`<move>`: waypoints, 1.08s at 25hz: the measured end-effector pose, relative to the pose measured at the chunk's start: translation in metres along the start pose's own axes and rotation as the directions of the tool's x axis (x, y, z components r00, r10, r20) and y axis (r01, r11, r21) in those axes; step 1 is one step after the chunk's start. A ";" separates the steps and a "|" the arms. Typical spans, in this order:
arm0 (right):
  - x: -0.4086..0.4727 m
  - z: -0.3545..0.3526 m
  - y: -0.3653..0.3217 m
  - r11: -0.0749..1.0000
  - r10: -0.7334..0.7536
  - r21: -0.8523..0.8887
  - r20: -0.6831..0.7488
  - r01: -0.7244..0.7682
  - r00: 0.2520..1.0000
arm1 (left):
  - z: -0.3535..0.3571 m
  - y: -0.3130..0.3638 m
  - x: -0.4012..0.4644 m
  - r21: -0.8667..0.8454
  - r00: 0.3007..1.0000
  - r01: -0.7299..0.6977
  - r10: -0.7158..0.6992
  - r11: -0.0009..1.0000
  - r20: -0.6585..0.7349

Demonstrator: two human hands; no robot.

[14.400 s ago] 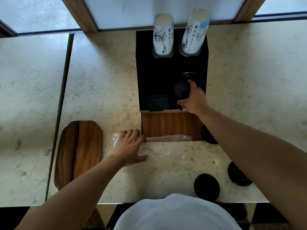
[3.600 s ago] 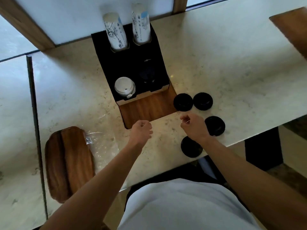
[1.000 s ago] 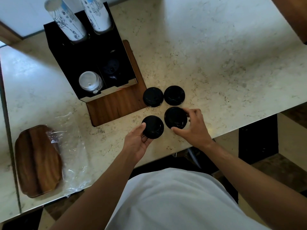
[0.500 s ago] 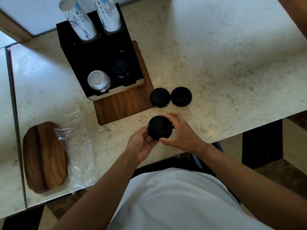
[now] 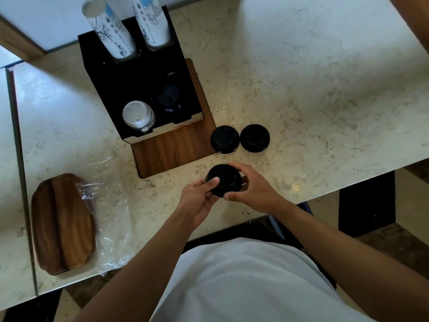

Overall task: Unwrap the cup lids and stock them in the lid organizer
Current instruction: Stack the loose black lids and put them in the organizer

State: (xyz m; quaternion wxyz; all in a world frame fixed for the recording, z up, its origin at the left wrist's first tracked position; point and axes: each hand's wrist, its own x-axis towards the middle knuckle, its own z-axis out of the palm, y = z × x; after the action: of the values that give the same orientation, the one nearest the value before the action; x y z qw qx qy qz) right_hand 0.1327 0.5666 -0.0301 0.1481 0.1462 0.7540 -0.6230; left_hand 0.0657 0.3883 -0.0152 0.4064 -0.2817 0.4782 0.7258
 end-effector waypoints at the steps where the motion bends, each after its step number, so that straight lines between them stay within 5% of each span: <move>1: 0.002 0.000 -0.003 0.986 0.045 0.158 0.023 -0.048 0.999 | -0.002 0.002 0.001 -0.016 1.000 -0.002 0.002 1.000 0.004; 3: 0.008 -0.001 -0.007 0.903 0.123 0.410 0.036 -0.126 0.992 | -0.006 0.007 0.002 -0.024 1.000 -0.002 0.003 1.000 0.029; 5: 0.017 -0.001 -0.011 0.859 0.173 0.487 0.008 -0.155 0.985 | -0.009 0.012 0.003 -0.018 0.999 -0.003 0.004 1.000 0.051; 16: 0.063 0.010 -0.031 0.774 0.353 0.512 0.140 -0.373 0.925 | -0.029 0.029 0.010 -0.149 0.999 -0.025 0.021 0.989 -0.028; 19: 0.081 0.009 -0.035 0.909 0.333 0.267 -0.008 -0.318 0.943 | -0.032 0.032 0.013 -0.187 0.997 -0.035 0.022 0.982 -0.068; 21: 0.096 0.001 -0.033 0.974 0.116 -0.154 -0.289 -0.166 0.950 | -0.035 0.035 0.014 -0.199 0.996 -0.048 0.032 0.979 -0.082; 24: 0.116 -0.016 -0.029 0.753 -0.245 -0.657 -0.326 -0.033 0.913 | -0.038 0.040 0.012 -0.229 0.995 -0.043 0.021 0.972 -0.101; 27: 0.129 -0.022 -0.028 0.554 -0.180 -0.832 -0.165 -0.039 0.970 | -0.043 0.042 0.011 -0.257 0.991 -0.038 0.002 0.966 -0.137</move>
State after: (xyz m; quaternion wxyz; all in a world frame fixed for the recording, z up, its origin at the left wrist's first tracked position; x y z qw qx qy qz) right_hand 0.0030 0.5876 -0.0535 0.0853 0.0999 0.9751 -0.1785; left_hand 0.0248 0.3428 -0.0212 0.3252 -0.3764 0.4086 0.7652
